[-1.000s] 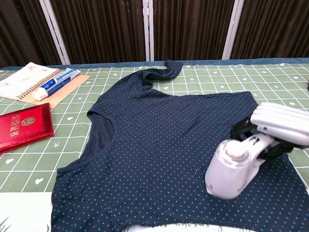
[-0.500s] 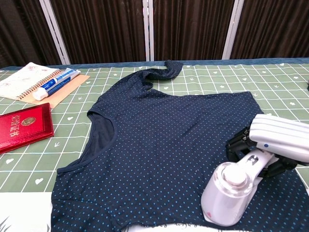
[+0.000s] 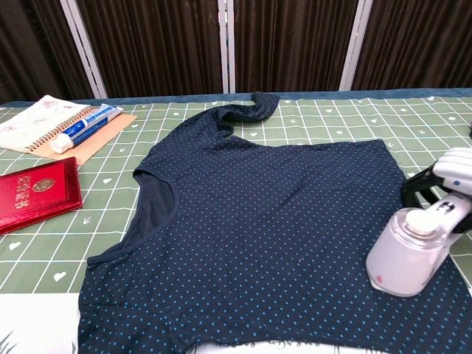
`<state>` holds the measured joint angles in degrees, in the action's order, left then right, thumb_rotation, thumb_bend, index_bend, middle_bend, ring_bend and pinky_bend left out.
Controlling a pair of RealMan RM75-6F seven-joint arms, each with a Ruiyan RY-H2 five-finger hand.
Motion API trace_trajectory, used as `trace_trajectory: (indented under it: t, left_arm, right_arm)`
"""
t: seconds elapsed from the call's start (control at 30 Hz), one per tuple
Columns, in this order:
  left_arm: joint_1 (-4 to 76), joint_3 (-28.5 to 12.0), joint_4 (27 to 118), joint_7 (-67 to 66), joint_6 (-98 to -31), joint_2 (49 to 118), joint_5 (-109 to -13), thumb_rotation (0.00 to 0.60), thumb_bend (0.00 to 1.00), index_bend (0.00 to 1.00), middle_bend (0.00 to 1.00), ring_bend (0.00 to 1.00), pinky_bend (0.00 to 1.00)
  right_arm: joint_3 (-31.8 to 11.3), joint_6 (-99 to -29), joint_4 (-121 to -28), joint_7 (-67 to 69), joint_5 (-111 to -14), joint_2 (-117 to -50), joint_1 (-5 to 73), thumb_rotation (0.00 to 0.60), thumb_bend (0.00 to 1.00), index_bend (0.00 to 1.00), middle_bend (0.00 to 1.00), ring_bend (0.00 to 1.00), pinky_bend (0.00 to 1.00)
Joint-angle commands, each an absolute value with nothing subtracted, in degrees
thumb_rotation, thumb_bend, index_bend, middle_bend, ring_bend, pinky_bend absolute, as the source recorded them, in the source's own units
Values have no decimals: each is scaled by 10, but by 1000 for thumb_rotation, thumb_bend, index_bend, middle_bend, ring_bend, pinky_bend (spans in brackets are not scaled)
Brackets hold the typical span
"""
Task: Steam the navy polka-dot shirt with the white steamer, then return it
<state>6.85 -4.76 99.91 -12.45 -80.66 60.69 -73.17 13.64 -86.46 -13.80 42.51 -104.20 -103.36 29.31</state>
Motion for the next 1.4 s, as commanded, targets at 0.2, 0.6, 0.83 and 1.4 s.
trace_trajectory:
  t: [0.2,0.6,0.83,1.4]
  left_arm:
    - [71,-46,999,-129,-803,609,-733,600,0,0,0,0,0]
    - [70,-47,1000,-126,-807,609,-735,600,0,0,0,0,0]
    - [70,-46,1000,-127,-807,609,-736,600,0,0,0,0,0]
    - [68,-46,1002,-120,-809,605,-739,600,0,0,0,0,0]
  right_arm:
    - [132,-873,-131,454,-1035,-1022,273,600,788,805,637,644,945]
    - [175,-929,-159,438,-1089,-1024,276,600,801,805,637,644,942]
    - [202,-983,-196,398,-1129,-1020,280,600,802,805,637,644,942]
    - [62,-904,-225,433,-981,-965,309,600,809,805,637,644,941]
